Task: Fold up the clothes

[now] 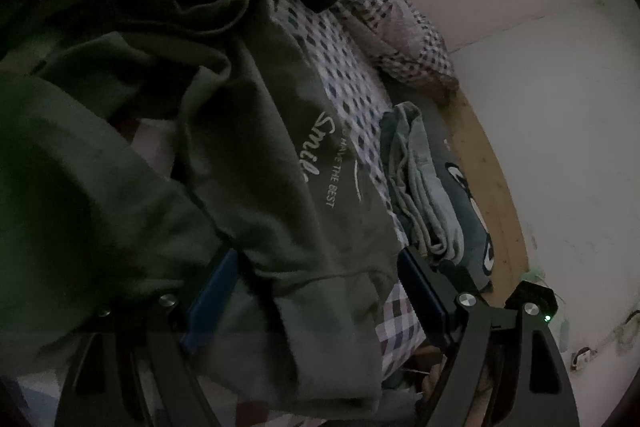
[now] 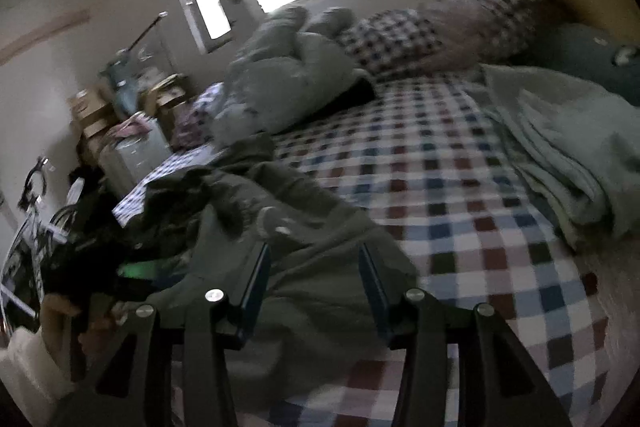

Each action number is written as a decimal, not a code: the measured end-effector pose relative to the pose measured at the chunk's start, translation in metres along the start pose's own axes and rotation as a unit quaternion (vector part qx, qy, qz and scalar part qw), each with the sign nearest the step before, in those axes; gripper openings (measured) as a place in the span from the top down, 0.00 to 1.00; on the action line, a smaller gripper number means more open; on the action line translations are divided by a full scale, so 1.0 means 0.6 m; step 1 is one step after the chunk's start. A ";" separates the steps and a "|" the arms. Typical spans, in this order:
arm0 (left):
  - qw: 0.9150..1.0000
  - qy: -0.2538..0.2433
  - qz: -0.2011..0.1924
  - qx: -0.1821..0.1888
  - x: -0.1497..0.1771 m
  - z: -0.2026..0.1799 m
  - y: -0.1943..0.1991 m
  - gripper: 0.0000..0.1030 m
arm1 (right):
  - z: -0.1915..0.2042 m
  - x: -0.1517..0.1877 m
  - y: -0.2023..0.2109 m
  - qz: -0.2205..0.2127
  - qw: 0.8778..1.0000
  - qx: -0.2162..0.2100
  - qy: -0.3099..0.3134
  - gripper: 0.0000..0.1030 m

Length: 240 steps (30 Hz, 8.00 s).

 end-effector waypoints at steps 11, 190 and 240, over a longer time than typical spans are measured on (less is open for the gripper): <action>1.000 -0.002 0.013 -0.006 0.007 -0.004 -0.018 0.39 | -0.104 0.024 -0.008 0.037 0.993 0.010 -0.114 0.50; 0.929 -0.205 -0.091 -0.296 -0.296 -0.111 -0.031 0.92 | -0.136 -0.012 0.074 -0.016 0.996 -0.018 -0.087 0.98; 0.937 -0.066 -0.257 -0.227 -0.057 0.122 0.343 0.26 | 0.105 0.044 0.093 0.060 0.963 -0.211 0.156 0.55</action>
Point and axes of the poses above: each gripper's, at about its wrist camera, not at the fingertips, and y roughly against the way its jaws point, z to its left, x to its underside, the point moved 10 cm from there along -y, roughly the way its jaws point, and after that the axes turned 8 degrees about z, right-handed, at the moved point
